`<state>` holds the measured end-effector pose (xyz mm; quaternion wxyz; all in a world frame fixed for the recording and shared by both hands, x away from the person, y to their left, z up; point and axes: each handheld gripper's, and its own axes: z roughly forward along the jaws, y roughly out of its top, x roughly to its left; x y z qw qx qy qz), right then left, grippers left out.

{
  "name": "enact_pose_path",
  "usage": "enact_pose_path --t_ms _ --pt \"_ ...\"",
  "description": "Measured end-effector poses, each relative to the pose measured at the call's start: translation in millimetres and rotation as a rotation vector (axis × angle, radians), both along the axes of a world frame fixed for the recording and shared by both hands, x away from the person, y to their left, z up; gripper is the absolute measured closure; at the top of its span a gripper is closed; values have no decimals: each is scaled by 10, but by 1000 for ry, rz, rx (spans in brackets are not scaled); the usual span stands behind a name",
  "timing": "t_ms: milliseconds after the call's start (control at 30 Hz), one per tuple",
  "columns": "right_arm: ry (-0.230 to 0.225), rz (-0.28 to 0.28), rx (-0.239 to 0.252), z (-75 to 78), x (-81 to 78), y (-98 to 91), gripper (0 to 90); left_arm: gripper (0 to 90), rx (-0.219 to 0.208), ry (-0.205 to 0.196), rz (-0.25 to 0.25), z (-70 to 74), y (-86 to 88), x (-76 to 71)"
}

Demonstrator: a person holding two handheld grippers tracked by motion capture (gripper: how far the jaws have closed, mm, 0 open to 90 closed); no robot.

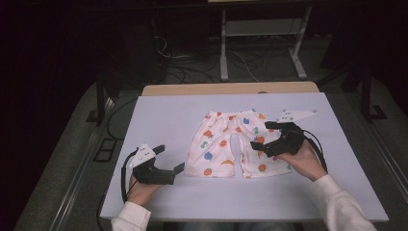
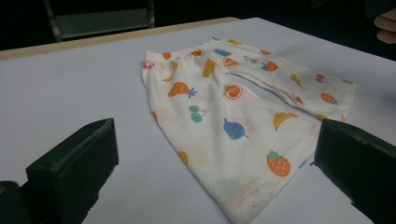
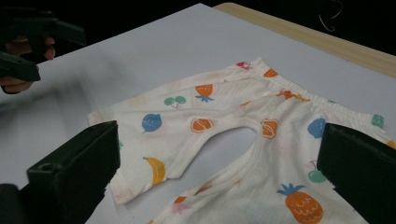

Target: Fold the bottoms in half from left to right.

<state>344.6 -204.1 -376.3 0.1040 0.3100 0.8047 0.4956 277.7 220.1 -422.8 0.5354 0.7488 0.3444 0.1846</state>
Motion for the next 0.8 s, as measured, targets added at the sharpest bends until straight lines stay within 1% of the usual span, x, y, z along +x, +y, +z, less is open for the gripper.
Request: enact_pose_path --t_ms 500,800 --pt "0 16 -23 71 160 133 0 0 0 0 -1 -1 0 2" --pt "-7 20 -25 158 254 212 0 0 1 0 -1 -1 -1 3"
